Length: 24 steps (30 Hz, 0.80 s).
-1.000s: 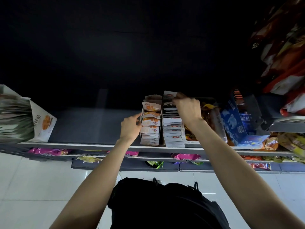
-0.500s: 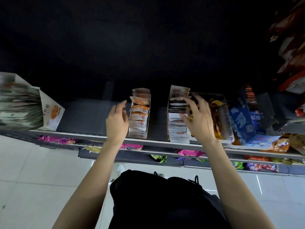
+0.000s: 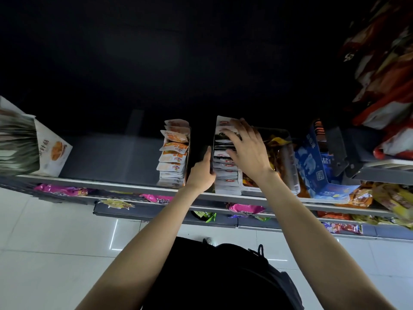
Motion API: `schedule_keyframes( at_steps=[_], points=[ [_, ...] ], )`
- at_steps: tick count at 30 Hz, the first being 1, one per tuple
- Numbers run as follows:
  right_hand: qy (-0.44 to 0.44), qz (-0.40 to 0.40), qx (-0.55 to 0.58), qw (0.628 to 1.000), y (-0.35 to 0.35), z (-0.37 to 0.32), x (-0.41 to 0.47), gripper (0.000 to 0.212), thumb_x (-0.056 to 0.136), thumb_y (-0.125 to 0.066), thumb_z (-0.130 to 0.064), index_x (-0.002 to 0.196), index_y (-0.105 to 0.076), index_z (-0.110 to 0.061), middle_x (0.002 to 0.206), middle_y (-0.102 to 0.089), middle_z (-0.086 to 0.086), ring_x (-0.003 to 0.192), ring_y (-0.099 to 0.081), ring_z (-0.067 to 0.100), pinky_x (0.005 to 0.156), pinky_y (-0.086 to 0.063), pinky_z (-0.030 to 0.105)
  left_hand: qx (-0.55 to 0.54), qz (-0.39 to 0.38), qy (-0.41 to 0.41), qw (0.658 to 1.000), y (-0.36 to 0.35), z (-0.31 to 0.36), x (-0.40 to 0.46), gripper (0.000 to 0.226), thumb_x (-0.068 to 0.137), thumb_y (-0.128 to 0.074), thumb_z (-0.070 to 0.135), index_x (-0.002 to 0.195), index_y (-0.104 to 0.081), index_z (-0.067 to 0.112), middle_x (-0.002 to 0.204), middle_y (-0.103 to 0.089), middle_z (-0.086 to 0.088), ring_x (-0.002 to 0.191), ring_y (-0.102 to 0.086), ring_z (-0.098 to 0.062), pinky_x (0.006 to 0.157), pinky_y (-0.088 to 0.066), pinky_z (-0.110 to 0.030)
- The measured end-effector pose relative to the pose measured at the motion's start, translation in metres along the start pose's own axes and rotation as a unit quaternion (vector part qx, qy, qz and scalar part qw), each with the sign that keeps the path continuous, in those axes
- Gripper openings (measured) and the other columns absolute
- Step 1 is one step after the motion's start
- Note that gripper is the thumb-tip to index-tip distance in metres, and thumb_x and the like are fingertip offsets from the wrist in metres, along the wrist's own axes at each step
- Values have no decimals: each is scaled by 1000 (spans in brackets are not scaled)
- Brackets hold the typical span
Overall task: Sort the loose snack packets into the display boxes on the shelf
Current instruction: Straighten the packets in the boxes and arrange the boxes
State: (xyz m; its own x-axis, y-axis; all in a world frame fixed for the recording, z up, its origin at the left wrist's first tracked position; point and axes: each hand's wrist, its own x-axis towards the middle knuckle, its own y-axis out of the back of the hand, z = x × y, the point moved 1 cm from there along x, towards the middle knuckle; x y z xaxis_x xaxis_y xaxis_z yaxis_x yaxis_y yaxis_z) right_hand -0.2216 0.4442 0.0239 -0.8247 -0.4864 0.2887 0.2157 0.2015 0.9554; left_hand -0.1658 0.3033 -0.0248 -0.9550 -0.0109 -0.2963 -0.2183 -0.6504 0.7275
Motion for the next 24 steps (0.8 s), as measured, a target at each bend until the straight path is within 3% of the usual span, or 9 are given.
schedule_keyframes(
  at_steps=[4,9,12,17,21,24],
  points=[
    [-16,-30,40,999,1,3,8,61,77,-75,-22,133,-51,-22,141,-46,6,136,-35,31,104,-39,49,48,53,-16,997,0,-1,-2,70,92,-51,6,151,-14,15,95,-69,-15,78,-67,-23,71,-54,-30],
    [-25,-46,71,996,3,4,19,68,78,-75,-29,139,-45,-25,143,-45,2,137,-34,27,107,-37,47,52,71,-4,996,10,-11,-6,68,90,-53,0,149,-22,14,114,-64,-16,95,-66,-26,85,-52,-32],
    [-19,-74,102,992,5,2,26,67,80,-73,-33,140,-43,-28,146,-39,1,138,-30,25,109,-33,44,45,83,-4,996,7,-14,-8,69,88,-54,-2,148,-23,12,115,-64,-15,99,-64,-25,91,-51,-34],
    [-13,-64,147,987,9,6,29,59,79,-73,-34,132,-49,-26,146,-34,5,134,-30,28,107,-36,44,49,96,-18,994,9,-17,-12,68,88,-53,-1,148,-24,12,118,-63,-11,98,-64,-21,91,-51,-32],
    [2,-67,103,992,13,9,30,54,80,-71,-36,130,-51,-26,142,-38,6,132,-31,32,106,-32,47,1,232,-139,963,35,-3,-22,46,84,-61,2,128,-50,7,115,-61,-7,97,-63,-18,83,-56,-33],
    [-2,-85,129,988,14,8,30,50,85,-67,-32,131,-48,-26,138,-38,5,125,-41,30,95,-46,44,96,233,-204,946,54,11,-11,45,82,-66,12,124,-51,7,118,-56,-9,108,-55,-24,90,-49,-32]
  ],
)
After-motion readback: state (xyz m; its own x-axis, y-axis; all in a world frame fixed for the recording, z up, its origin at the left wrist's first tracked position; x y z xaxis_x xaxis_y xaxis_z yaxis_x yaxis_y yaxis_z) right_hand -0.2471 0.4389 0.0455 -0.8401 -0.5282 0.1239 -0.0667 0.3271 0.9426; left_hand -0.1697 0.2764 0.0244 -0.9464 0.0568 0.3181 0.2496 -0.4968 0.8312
